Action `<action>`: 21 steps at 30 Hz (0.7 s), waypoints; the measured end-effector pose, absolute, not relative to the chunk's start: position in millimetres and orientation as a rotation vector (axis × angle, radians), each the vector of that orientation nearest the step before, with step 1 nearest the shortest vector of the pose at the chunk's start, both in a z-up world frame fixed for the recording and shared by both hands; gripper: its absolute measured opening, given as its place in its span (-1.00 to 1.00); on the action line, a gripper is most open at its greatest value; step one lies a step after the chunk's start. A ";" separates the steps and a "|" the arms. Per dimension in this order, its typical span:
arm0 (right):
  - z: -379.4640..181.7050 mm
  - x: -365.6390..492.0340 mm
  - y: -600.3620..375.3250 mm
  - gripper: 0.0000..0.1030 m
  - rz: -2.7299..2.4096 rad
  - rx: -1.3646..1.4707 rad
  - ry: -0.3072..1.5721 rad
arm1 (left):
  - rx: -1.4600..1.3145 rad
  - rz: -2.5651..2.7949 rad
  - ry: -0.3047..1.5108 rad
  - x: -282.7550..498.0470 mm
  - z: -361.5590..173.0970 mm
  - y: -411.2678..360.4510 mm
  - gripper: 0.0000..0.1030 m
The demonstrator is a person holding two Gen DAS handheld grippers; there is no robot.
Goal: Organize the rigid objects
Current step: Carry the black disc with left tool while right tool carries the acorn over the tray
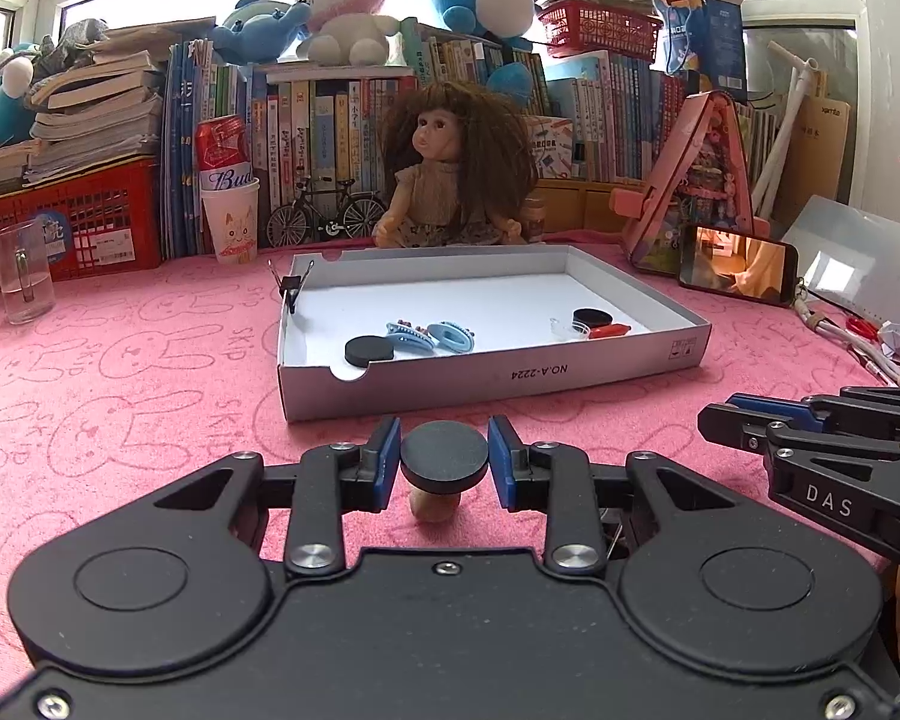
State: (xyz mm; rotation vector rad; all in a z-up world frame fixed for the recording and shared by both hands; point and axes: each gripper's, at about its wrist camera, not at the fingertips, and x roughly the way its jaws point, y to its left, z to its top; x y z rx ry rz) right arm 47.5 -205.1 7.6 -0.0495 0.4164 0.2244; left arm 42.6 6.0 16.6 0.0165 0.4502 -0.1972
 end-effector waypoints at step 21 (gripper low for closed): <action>20.7 69.9 -210.4 -0.59 0.207 -0.027 0.400 | -0.027 -0.183 0.433 76.4 32.2 10.7 -0.43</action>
